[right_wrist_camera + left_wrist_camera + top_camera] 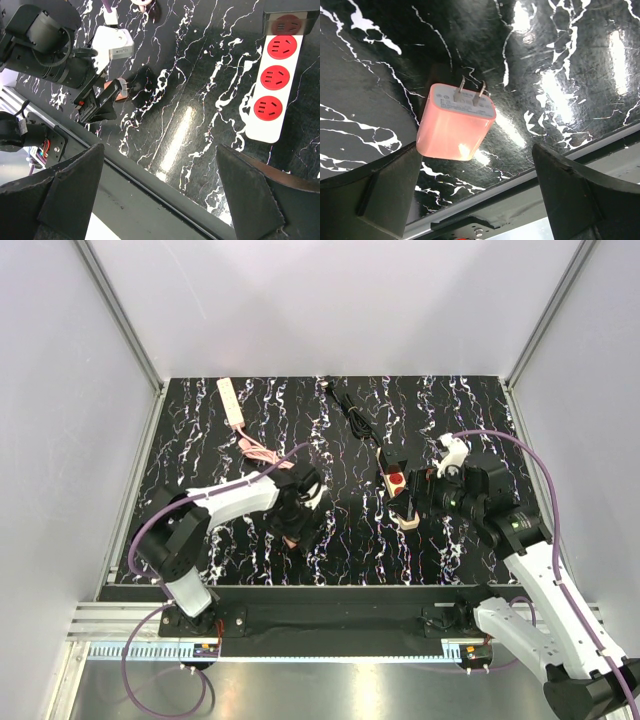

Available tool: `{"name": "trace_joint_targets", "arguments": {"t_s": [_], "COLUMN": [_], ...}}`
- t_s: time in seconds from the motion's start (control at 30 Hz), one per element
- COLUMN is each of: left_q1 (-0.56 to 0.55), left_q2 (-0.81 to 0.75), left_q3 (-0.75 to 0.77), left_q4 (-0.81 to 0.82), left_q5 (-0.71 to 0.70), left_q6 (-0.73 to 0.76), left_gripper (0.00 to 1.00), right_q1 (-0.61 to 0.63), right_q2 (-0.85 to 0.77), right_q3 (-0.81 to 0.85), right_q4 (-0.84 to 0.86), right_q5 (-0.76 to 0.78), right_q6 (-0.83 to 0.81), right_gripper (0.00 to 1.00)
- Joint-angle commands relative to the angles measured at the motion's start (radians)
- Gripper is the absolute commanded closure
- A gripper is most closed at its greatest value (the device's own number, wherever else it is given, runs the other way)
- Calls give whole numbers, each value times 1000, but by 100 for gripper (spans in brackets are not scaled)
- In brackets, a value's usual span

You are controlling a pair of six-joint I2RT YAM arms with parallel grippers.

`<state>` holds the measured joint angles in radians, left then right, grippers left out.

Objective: Insert the plug

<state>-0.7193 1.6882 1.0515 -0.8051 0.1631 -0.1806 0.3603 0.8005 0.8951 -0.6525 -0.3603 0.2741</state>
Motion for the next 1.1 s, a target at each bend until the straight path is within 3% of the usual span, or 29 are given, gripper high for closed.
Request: {"name": "trace_joint_targets", "arguments": {"t_s": [0.0,0.17,0.57,0.67,0.7,0.77,0.83,0.97,1.07], "left_q1": [-17,-22,-23,-23,-23,-25,-26,-25,-20], "left_q2": [16,62,140,148,151,157,153,79,6], "left_q3": [57,82,157,169,173,182,185,229,286], "left_q4": [-19,-19,-32,-37,-42,-45,-49,-31,21], "left_q5": [-66,-112,-145,-145,-143,-132,-116,18,146], "left_q6": [3,18,35,39,41,41,26,-29,-127], "left_gripper": [7,13,19,25,29,59,80,99,100], "right_q1": [6,6,6,6,6,6,6,6,6], "right_q2": [-24,-21,-12,-9,-9,-4,2,20,20], "right_q3": [-2,15,11,16,18,18,7,-15,-33], "right_q4": [10,1,-3,-4,-4,-3,2,13,71], "right_q5": [-12,-14,0,4,3,7,11,40,21], "right_q6": [-1,-1,-10,-13,-13,-13,-10,4,-3], "right_gripper": [0,0,0,0,0,0,0,0,2]}}
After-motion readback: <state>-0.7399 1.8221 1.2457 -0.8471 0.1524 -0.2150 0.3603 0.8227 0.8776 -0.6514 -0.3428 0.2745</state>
